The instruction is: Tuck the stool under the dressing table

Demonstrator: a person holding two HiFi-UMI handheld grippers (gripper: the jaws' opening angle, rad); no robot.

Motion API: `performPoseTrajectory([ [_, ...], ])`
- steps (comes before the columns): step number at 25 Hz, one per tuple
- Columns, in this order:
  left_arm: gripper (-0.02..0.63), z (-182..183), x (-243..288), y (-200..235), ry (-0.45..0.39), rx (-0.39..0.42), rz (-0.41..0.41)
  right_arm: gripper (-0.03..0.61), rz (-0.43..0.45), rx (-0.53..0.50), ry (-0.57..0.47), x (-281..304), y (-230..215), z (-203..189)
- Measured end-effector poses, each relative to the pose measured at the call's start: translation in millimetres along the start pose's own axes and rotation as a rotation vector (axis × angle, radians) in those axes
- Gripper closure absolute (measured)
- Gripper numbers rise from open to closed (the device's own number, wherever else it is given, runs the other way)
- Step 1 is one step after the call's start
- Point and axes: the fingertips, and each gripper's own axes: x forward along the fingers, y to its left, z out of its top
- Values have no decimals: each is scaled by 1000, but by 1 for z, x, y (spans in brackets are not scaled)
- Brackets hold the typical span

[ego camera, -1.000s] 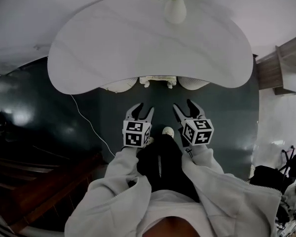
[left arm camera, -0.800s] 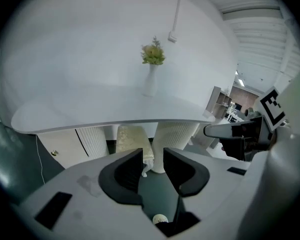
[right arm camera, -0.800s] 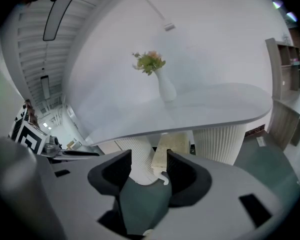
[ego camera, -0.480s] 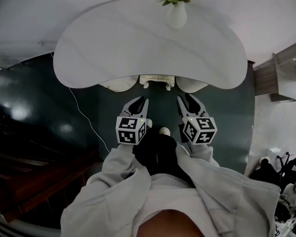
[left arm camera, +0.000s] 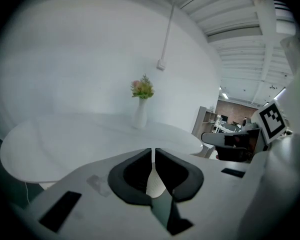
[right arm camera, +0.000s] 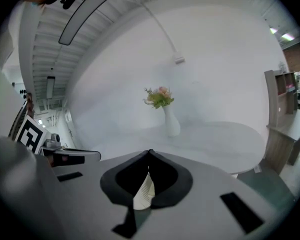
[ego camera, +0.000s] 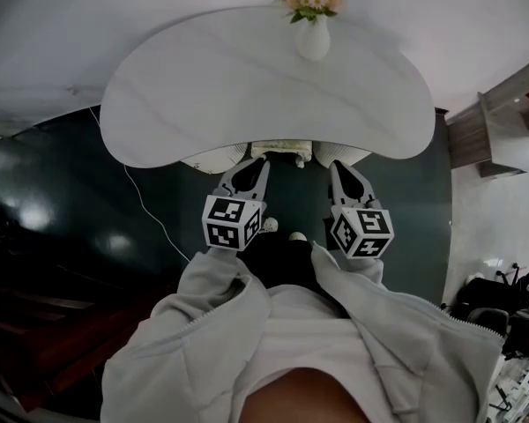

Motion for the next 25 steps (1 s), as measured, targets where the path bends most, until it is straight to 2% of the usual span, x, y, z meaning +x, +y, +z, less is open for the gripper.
performPoseTrajectory([
  [5, 581, 14, -3, 13, -22, 7, -25, 531, -37, -22, -53, 3, 6, 17],
  [11, 588, 23, -4, 23, -55, 32, -35, 529, -67, -43, -39, 8, 11, 16],
  [25, 591, 15, -11, 27, -49, 40, -55, 529, -73, -53, -17, 9, 26, 5],
])
